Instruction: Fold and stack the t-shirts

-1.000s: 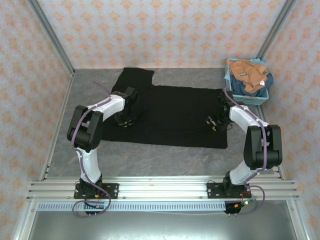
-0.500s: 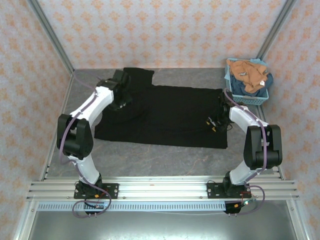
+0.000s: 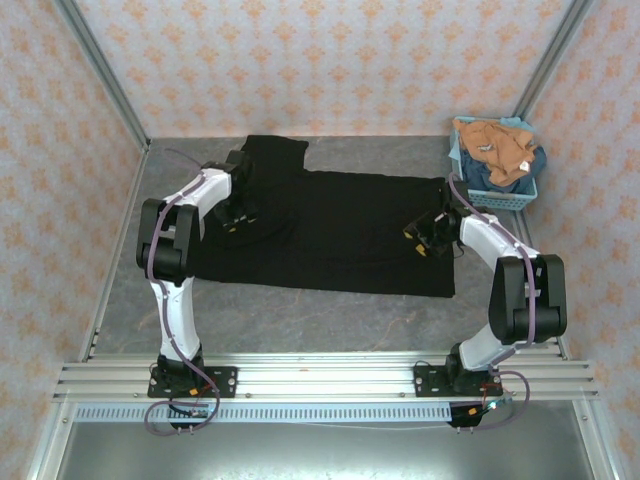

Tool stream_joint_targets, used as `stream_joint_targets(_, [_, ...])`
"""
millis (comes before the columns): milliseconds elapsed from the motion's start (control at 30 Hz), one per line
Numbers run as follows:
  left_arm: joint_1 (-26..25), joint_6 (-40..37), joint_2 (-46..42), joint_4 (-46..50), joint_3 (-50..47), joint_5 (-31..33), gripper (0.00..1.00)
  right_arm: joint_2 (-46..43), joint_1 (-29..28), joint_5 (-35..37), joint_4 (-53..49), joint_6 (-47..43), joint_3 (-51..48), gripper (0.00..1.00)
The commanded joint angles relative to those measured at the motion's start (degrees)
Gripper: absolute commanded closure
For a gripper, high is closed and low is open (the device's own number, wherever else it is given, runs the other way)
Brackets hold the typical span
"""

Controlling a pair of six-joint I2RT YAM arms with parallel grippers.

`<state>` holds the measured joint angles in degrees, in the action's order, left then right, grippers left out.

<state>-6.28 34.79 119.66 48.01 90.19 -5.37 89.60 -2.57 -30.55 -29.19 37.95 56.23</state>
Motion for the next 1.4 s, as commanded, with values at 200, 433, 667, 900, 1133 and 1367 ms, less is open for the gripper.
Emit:
stream_joint_targets(200, [0.8, -5.6, -2.4, -7.0, -3.1, 2.0, 0.49, -2.1, -0.5, -7.8, 6.9, -0.6, -1.2, 0.51])
stream_joint_targets(433, [1.7, -6.4, -2.8, -10.2, -5.0, 1.2, 0.5, -1.8, -0.7, -8.4, 6.9, -0.6, -0.7, 0.51])
stream_joint_targets(667, [2.5, -8.7, -2.1, -11.7, -4.2, -0.3, 0.56, -1.9, -0.7, -8.6, 6.9, -0.5, -1.6, 0.51])
stream_joint_targets(900, [3.5, -10.1, -1.1, -13.1, -5.4, -1.4, 0.63, -2.2, -0.8, -8.6, 6.7, -0.6, -1.9, 0.52])
stream_joint_targets(1133, [3.5, -9.7, -1.4, -15.2, -6.5, -3.8, 0.78, -2.1, -0.7, -8.7, 6.5, -0.6, -2.0, 0.52])
stream_joint_targets(1367, [3.4, -9.4, -2.0, -15.9, -7.0, -4.8, 0.88, -1.9, -0.8, -8.7, 6.4, -0.7, -1.9, 0.52])
